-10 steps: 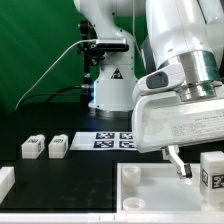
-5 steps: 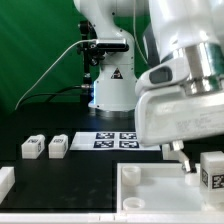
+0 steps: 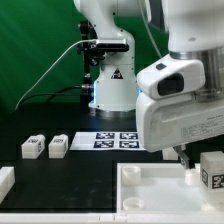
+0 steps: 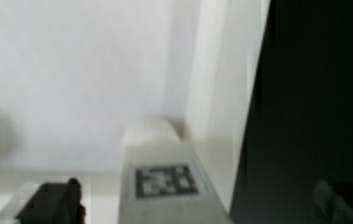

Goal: Assemble one leg

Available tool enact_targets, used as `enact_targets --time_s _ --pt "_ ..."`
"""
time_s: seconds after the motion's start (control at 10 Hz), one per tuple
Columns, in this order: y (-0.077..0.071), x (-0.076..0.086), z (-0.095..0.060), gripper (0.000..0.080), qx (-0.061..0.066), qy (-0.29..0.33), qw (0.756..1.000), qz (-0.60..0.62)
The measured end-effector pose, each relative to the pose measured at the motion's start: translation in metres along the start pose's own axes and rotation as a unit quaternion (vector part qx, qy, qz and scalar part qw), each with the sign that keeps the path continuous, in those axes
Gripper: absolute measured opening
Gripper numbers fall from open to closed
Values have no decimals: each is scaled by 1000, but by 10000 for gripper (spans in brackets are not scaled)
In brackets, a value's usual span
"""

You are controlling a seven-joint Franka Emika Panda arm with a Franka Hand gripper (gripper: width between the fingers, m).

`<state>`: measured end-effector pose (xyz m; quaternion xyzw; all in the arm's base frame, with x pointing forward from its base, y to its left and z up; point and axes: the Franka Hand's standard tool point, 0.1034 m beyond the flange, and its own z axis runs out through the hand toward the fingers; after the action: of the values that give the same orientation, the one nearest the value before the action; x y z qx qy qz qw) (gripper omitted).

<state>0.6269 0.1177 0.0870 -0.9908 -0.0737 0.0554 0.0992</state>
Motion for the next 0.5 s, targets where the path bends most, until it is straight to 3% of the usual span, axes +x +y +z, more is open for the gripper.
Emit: enact_targets --time_s 0.3,0.4,0.5 --pt "-4 2 11 648 -6 27 1000 12" --pt "-3 2 11 536 -6 26 1000 12" --pt "-2 2 11 536 -6 27 1000 12"
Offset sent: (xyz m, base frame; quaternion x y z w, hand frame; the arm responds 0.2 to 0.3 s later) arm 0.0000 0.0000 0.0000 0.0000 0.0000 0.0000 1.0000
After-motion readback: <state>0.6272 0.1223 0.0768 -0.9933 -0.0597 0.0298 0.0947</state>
